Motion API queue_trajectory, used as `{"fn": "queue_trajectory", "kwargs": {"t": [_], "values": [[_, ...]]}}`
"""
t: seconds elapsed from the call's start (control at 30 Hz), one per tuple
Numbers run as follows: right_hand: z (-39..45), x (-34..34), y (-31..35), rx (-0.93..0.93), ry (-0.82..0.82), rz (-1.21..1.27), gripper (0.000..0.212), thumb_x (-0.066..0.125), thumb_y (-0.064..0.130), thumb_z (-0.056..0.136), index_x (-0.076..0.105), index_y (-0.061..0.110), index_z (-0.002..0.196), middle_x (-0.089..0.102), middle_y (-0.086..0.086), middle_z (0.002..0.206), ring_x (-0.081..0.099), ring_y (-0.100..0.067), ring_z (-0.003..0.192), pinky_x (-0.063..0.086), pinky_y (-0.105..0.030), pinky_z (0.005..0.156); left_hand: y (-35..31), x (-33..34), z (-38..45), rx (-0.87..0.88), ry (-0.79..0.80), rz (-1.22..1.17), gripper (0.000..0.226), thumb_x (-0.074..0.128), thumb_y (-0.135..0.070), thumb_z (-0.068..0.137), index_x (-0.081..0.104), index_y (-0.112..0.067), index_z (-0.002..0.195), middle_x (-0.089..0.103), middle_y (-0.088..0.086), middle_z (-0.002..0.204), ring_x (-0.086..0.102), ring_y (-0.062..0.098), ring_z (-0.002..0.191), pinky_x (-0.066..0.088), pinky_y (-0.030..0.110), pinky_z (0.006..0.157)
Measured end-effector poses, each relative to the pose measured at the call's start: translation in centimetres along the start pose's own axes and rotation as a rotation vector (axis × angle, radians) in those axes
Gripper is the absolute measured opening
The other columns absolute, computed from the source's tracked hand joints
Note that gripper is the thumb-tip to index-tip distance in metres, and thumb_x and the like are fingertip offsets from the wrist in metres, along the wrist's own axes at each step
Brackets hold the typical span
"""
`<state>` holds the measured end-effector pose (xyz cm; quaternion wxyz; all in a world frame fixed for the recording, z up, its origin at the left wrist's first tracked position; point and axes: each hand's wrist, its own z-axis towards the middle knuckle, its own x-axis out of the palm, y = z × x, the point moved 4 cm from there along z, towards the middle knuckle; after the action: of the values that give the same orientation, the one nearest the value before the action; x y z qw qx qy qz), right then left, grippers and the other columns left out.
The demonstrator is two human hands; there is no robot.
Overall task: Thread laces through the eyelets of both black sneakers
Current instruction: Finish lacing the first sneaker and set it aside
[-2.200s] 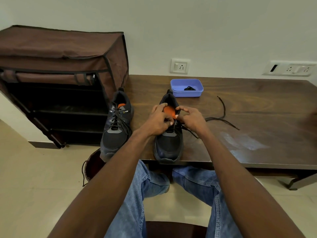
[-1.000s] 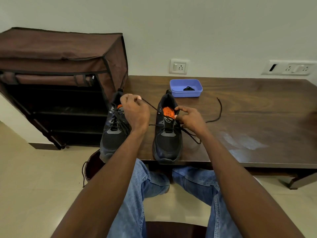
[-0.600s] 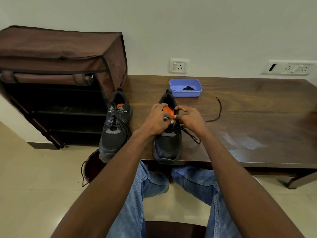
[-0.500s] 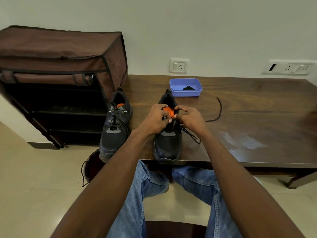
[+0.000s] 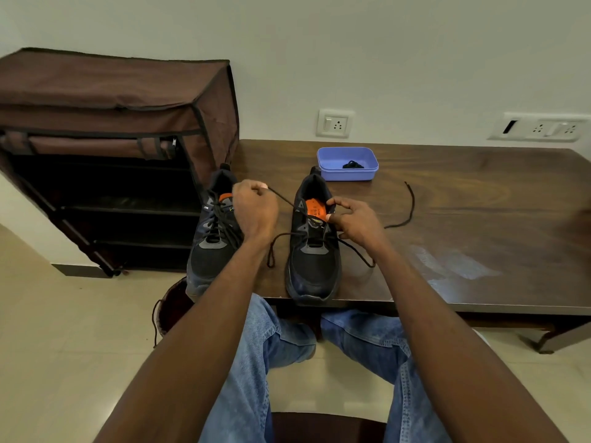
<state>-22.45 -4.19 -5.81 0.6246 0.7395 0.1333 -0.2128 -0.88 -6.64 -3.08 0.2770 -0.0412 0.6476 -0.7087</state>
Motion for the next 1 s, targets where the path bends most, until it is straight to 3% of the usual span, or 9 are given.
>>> {"fn": "queue_trajectory", "kwargs": {"t": [0.1,0.23,0.4,0.5,0.67,0.8,0.9,0.93,1.0], "values": [[0.1,0.0,0.1,-0.006,0.004,-0.009,0.032,0.068,0.02,0.088,0.068,0.037,0.116,0.071,0.0,0.103,0.072,-0.018,0.086,0.061,-0.039,0.078,-0.1,-0.5,-0.5,0.036,-0.06,0.135,0.017,0.055,-0.003,0.085,0.065,-0.012,0.096,0.057,0.009,0.12,0.06,0.02,0.1,0.047,0.029,0.078],[0.2,0.0,0.0,0.008,0.003,-0.008,0.034,0.069,0.018,0.089,0.068,0.034,0.119,0.071,-0.001,0.106,0.071,-0.014,0.085,0.059,-0.033,0.073,-0.8,0.9,-1.0,0.245,0.155,0.265,0.05,0.062,0.0,0.081,0.059,-0.015,0.129,0.035,0.011,0.149,0.034,0.025,0.136,0.034,0.039,0.113],[0.2,0.0,0.0,-0.006,0.001,-0.014,0.03,0.069,0.021,0.087,0.069,0.035,0.113,0.072,-0.003,0.096,0.071,-0.021,0.087,0.061,-0.041,0.078,-0.8,4.0,-3.2,0.472,0.656,0.535,0.036,0.073,-0.031,0.087,0.069,-0.029,0.123,0.019,0.007,0.161,0.004,0.029,0.148,0.01,0.048,0.12],[0.2,0.0,0.0,-0.004,-0.016,-0.028,0.033,0.068,0.021,0.086,0.069,0.036,0.115,0.071,0.0,0.101,0.069,-0.016,0.087,0.06,-0.043,0.082,-0.3,4.8,-3.6,0.452,0.727,0.643,0.022,0.071,-0.034,0.09,0.076,-0.025,0.109,0.02,0.007,0.161,0.009,0.029,0.147,0.014,0.046,0.12],[0.0,0.0,0.0,0.005,-0.017,-0.026,0.032,0.069,0.022,0.084,0.07,0.038,0.112,0.073,0.0,0.09,0.072,-0.024,0.085,0.061,-0.047,0.077,-0.4,4.7,-3.7,0.471,0.714,0.498,0.008,0.069,-0.018,0.089,0.068,-0.015,0.082,0.031,0.009,0.155,0.024,0.025,0.142,0.025,0.038,0.118],[-0.1,0.0,0.1,0.017,0.006,-0.001,0.033,0.069,0.021,0.087,0.069,0.036,0.115,0.073,-0.002,0.099,0.073,-0.019,0.085,0.062,-0.04,0.075,-2.1,3.2,-3.0,0.412,0.471,0.232,0.013,0.061,-0.006,0.093,0.056,-0.013,0.083,0.046,0.005,0.13,0.043,0.007,0.112,0.035,0.001,0.087],[-0.1,-0.2,0.2,0.008,0.002,-0.005,0.035,0.069,0.019,0.089,0.067,0.034,0.12,0.07,0.0,0.106,0.07,-0.012,0.085,0.059,-0.031,0.071,-1.6,0.9,-1.5,0.309,0.164,0.208,0.008,0.059,-0.006,0.094,0.058,-0.012,0.09,0.051,0.005,0.119,0.046,0.004,0.097,0.044,0.015,0.092],[-0.1,0.0,0.2,0.007,0.002,-0.008,0.035,0.069,0.019,0.089,0.067,0.034,0.12,0.069,0.001,0.107,0.07,-0.011,0.085,0.059,-0.032,0.074,-1.1,0.3,-1.2,0.273,0.099,0.246,0.007,0.06,-0.006,0.092,0.06,-0.011,0.097,0.05,0.008,0.123,0.049,0.011,0.102,0.046,0.026,0.097],[0.0,0.1,0.2,0.005,-0.001,-0.02,0.034,0.069,0.021,0.088,0.067,0.038,0.118,0.07,0.002,0.107,0.07,-0.011,0.087,0.06,-0.038,0.082,0.0,-0.1,-0.8,0.205,0.026,0.373,0.034,0.06,-0.007,0.09,0.056,-0.007,0.123,0.043,0.012,0.139,0.044,0.026,0.123,0.041,0.041,0.106]]}}
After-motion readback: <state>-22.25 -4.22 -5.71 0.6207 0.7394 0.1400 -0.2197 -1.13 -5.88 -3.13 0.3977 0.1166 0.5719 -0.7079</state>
